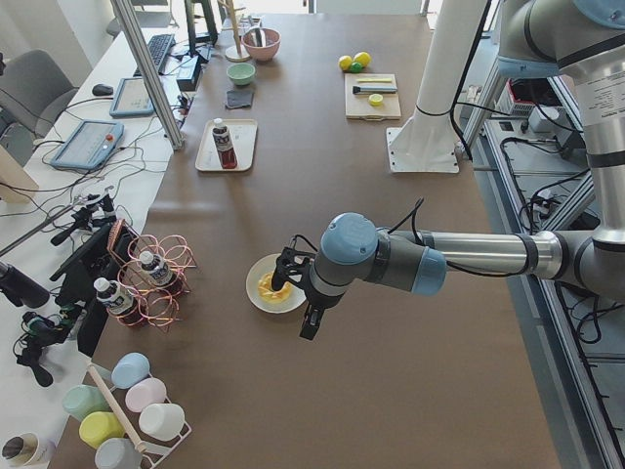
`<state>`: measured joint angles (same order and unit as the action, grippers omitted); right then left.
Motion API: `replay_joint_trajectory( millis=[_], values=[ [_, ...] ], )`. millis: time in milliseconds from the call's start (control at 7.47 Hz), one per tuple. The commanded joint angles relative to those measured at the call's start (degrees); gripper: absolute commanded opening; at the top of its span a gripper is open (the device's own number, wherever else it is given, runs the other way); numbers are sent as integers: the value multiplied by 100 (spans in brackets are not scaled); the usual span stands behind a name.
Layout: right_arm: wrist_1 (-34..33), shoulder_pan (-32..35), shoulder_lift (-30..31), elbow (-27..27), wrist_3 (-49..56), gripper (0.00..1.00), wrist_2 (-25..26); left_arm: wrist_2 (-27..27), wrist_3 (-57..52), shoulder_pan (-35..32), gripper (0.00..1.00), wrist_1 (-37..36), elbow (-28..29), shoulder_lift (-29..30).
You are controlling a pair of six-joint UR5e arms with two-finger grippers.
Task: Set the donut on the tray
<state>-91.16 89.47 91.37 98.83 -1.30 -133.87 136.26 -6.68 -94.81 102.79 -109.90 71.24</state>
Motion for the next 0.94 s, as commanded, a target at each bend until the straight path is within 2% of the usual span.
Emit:
replay_joint_trajectory(
  millis=[0,134,803],
  values=[
    [2,0,-14,5,-20,100,-78,-21,0,-29,98,-14,47,-14],
    [2,0,-14,5,-20,100,-95,-238,-18,-20,98,-14,21,-5],
    [2,-9,-14,40,-37,100,-148,-258,-27,-11,98,-23,47,-5]
  ],
)
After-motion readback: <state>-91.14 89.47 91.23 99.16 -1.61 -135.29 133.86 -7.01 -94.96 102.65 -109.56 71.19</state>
